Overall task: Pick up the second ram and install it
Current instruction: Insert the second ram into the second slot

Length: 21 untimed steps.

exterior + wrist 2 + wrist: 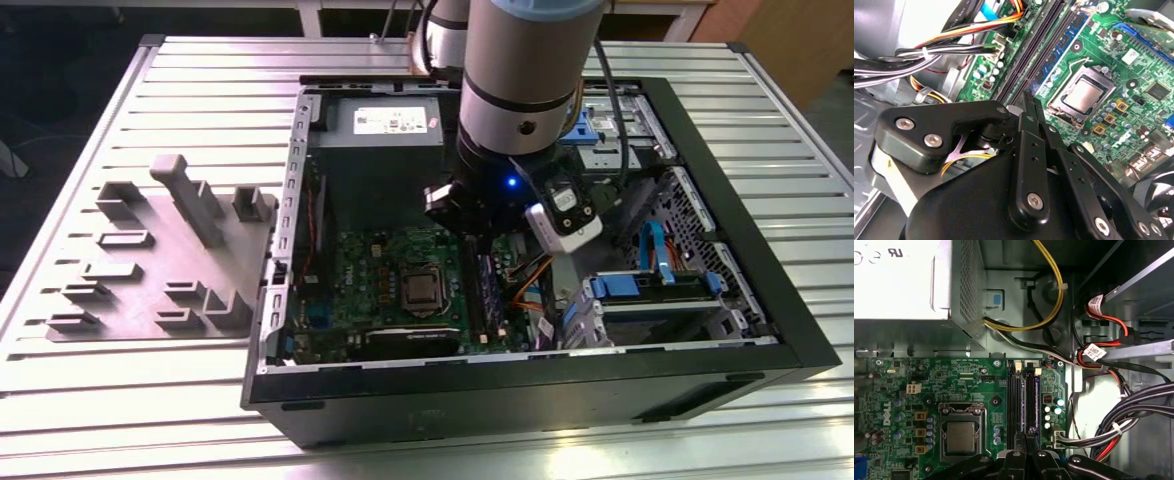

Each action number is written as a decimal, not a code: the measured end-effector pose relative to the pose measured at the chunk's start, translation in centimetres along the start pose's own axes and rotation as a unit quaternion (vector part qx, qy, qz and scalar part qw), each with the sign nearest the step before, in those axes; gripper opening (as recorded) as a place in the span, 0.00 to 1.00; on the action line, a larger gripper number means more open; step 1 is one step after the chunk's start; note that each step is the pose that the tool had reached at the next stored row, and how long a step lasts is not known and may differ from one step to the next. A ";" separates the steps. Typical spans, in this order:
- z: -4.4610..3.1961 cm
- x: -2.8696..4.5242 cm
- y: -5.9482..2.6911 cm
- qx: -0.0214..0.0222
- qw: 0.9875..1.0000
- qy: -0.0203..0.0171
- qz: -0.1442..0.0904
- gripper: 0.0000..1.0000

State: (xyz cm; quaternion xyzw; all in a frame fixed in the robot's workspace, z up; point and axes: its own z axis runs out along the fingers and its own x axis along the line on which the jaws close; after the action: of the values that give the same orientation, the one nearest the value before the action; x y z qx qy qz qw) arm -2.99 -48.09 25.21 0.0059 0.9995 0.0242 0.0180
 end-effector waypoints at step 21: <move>1.70 0.24 -0.08 -0.004 1.000 0.000 0.000 0.11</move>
State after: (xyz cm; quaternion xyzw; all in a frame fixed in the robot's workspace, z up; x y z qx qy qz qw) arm -3.17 -48.08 23.50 0.0060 0.9994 0.0282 0.0180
